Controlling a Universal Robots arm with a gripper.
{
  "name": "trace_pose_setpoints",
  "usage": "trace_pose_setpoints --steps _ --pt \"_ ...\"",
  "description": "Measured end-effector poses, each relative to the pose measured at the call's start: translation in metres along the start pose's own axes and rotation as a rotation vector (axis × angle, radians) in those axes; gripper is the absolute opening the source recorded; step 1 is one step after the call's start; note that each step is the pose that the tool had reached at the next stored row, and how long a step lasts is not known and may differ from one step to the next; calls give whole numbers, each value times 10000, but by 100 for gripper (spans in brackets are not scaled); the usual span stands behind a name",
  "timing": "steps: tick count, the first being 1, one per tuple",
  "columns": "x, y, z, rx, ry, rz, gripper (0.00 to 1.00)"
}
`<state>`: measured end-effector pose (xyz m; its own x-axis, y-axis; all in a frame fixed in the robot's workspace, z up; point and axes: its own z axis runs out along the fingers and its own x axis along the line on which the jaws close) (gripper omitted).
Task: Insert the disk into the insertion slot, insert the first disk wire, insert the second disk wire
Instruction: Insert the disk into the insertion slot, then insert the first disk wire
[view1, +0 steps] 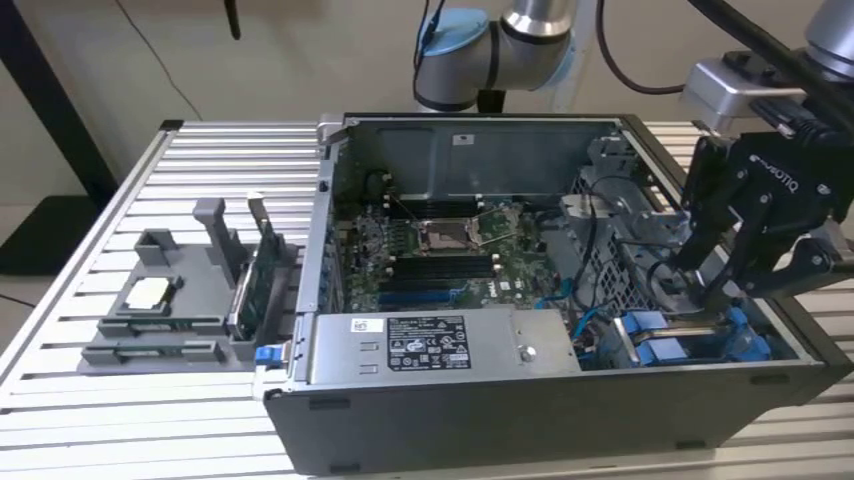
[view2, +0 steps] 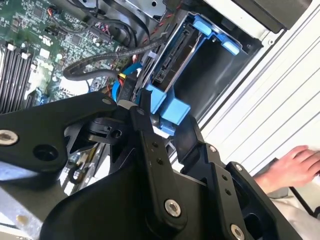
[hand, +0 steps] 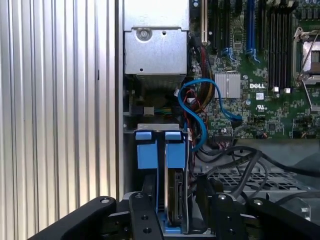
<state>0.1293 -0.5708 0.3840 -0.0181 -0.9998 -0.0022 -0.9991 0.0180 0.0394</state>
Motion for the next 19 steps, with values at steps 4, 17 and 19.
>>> trace_pose_setpoints --steps 4,17,19 --pt "-2 1 -31 0 0 0 47" --pt "-78 5 -79 0 -1 0 47" --pt "-92 6 -99 0 3 0 47"
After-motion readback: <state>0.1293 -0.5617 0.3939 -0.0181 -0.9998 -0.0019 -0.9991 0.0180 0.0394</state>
